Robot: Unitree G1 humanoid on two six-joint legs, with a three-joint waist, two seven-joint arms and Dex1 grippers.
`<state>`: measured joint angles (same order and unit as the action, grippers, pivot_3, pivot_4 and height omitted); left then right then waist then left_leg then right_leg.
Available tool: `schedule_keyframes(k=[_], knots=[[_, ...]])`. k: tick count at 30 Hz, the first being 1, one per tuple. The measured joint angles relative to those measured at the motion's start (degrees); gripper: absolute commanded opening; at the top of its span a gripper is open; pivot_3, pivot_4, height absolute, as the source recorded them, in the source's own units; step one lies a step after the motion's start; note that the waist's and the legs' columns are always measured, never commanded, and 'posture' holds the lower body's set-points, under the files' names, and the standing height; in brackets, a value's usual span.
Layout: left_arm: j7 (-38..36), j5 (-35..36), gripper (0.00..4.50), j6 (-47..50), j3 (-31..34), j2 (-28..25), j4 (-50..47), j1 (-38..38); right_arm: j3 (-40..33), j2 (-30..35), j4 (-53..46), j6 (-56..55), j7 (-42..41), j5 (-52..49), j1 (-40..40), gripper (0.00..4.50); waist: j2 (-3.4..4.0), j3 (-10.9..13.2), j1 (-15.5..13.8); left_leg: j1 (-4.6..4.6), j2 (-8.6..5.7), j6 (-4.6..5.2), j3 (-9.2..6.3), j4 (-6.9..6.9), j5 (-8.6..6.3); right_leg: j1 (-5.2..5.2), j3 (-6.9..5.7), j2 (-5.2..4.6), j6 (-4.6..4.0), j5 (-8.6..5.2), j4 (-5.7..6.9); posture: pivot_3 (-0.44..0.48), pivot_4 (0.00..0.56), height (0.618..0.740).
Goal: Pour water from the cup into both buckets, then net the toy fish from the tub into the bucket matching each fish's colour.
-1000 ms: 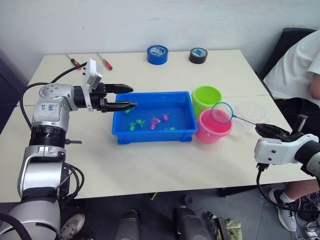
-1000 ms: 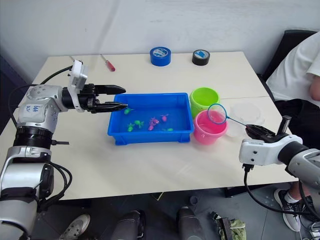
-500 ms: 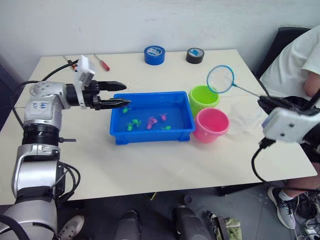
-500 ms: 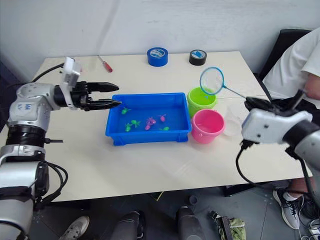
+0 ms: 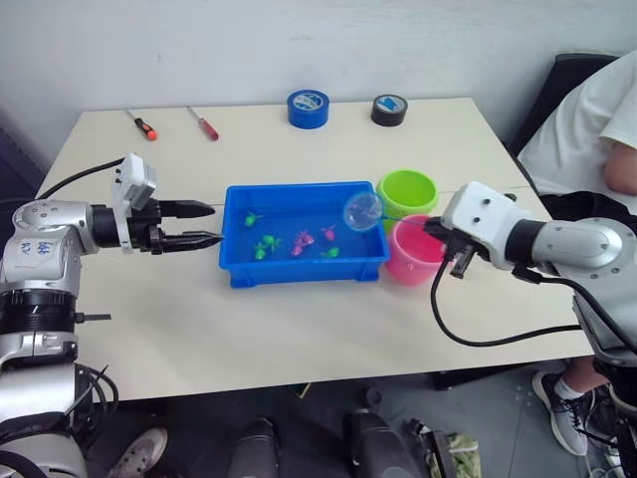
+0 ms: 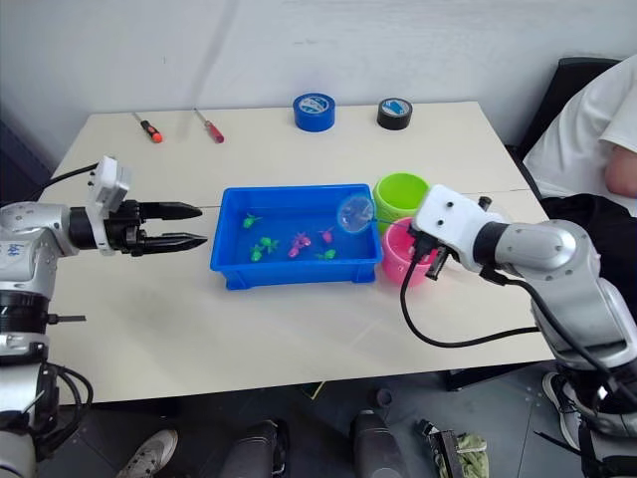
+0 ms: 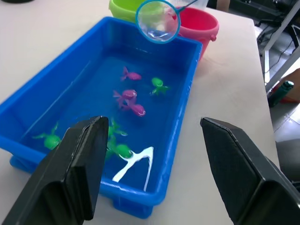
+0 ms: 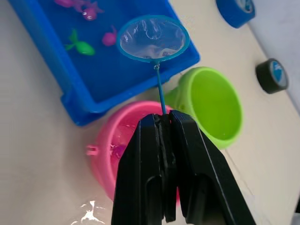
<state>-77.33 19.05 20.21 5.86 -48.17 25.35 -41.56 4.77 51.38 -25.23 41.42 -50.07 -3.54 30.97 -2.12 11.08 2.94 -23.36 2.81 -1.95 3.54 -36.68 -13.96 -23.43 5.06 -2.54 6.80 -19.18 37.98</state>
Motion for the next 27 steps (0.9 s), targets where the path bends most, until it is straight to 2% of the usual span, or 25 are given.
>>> schedule_keyframes(k=[10,27], knots=[[2.92,2.36,3.46,3.78,0.91,0.07,-8.15,4.03,11.02,-0.5,3.72,1.44,-0.01,4.85,6.08,0.0,0.0,0.0,0.36,-0.04,0.02,0.04,0.04,-0.04,-0.04,-0.09,0.03,0.02,0.0,0.0,0.02,0.0,0.15,0.734],[6.72,6.16,3.46,7.96,2.07,0.15,-14.31,6.21,19.79,-8.04,14.51,-0.23,4.66,16.07,12.58,0.0,0.0,0.0,0.26,-0.07,0.01,0.04,0.05,-0.1,-0.06,-0.09,0.02,0.01,0.0,0.0,0.01,0.0,0.15,0.734]])
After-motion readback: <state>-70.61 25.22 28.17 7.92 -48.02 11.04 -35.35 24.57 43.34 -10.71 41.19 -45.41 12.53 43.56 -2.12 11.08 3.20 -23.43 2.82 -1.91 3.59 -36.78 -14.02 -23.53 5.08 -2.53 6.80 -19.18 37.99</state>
